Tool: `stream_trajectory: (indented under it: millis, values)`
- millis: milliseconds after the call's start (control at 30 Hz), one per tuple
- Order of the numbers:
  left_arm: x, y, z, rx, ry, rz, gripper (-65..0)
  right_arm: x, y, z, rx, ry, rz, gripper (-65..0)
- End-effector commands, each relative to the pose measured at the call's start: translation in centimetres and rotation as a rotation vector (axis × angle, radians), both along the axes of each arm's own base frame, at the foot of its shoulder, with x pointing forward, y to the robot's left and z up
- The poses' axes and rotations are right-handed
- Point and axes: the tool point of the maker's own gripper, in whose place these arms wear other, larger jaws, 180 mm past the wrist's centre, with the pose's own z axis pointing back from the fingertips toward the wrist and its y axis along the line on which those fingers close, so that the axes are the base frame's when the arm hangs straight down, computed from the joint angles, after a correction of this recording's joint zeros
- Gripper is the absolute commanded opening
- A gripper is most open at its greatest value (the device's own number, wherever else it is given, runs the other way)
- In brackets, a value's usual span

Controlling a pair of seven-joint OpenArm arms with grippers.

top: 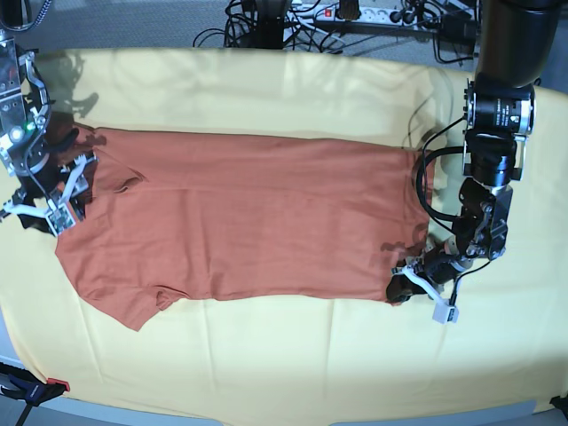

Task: Fold the T-shirt properly
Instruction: 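Move both grippers to the shirt's side edge opposite the shoulders, then grasp the side edge with both grippers and fold it over the shirt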

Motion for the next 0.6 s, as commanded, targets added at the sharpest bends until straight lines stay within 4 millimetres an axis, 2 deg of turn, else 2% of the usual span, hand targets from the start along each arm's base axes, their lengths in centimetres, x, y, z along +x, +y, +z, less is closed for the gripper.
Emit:
stream_trajectory:
  millis: [0, 133, 300, 400, 567]
  values:
    - [0.9, 0.5, 1.5, 0.001, -0.027, 0.005, -65.0, 1.5, -0.7, 2.0, -0.006, -0.070, -0.015, -30.7]
    - [0.8, 0.4, 1.4, -0.003, -0.023, 0.004, -65.0, 4.8, -1.6, 1.6, 0.115, -0.101, -0.117, -30.7]
    - [0.6, 0.3, 1.1, 0.003, -0.004, -0.007, -65.0, 9.6, -3.8, -0.1, 0.263, -0.064, -0.227, -30.7]
    - [0.5, 0.3, 1.1, 0.002, -0.006, -0.012, -65.0, 12.2, -5.2, -0.4, 0.352, -0.055, -0.283, -30.7]
    - [0.5, 0.2, 1.1, 0.001, -0.006, -0.012, -65.0, 14.7, -7.6, -0.6, 0.490, -0.023, -0.377, -30.7]
